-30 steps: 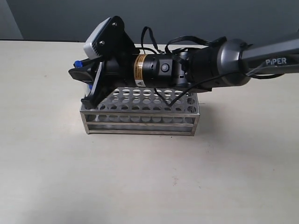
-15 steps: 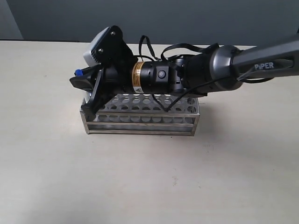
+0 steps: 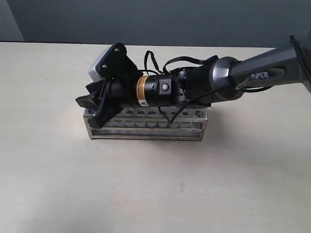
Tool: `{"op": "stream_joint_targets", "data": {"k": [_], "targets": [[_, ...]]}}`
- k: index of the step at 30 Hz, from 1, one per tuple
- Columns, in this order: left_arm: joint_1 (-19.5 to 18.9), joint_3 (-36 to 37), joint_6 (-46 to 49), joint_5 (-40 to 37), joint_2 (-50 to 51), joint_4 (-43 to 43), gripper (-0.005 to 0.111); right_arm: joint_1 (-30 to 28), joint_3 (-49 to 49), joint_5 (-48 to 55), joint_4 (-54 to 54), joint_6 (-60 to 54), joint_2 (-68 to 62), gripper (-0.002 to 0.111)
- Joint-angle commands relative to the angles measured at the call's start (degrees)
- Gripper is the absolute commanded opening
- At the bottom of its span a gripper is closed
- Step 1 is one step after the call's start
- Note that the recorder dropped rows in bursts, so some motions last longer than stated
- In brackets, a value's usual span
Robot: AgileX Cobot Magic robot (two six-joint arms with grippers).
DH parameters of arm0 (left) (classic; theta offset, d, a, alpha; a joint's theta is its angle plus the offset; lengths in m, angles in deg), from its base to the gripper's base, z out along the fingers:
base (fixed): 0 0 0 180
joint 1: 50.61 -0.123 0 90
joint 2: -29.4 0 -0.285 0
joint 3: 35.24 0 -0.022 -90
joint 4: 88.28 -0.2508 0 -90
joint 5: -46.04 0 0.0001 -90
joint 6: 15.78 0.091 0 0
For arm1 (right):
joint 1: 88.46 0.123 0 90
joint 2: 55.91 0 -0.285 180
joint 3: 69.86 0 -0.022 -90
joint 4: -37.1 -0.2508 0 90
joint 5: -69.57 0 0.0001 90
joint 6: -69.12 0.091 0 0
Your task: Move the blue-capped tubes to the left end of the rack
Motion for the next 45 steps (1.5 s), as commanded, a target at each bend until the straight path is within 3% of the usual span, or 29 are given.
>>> {"op": "stream_joint_targets", "data": {"k": [1, 2, 5, 15, 19, 30, 39, 45], "targets": [[0.2, -0.2, 0.0, 0.1, -0.3, -0.1, 0.001, -0.3, -0.2, 13.6, -0.2, 2.8, 10.5, 0.007], [0.2, -0.2, 0.0, 0.1, -0.3, -0.1, 0.001, -1.1, -0.2, 19.5, 0.1, 2.8, 14.5, 0.000], [0.2, -0.2, 0.0, 0.1, -0.3, -0.1, 0.001, -6.1, 2.0, 27.1, -0.4, 2.8, 23.2, 0.000], [0.2, -0.2, 0.0, 0.1, -0.3, -0.1, 0.001, -31.7, 28.9, 27.6, -3.7, 2.9, 57.0, 0.000], [0.2, -0.2, 0.0, 0.1, -0.3, -0.1, 0.001, -37.8, 38.6, 26.8, -10.9, 2.9, 69.5, 0.000], [0.2, -0.2, 0.0, 0.1, -0.3, -0.1, 0.001, -39.1, 44.0, 57.6, -14.8, 3.2, 89.2, 0.000], [0.2, -0.2, 0.0, 0.1, -0.3, -0.1, 0.001, -38.1, 45.5, 57.7, -14.0, 3.2, 92.4, 0.000], [0.2, -0.2, 0.0, 0.1, -0.3, -0.1, 0.001, -37.7, 56.1, 52.4, -25.6, 3.2, 97.6, 0.000]]}}
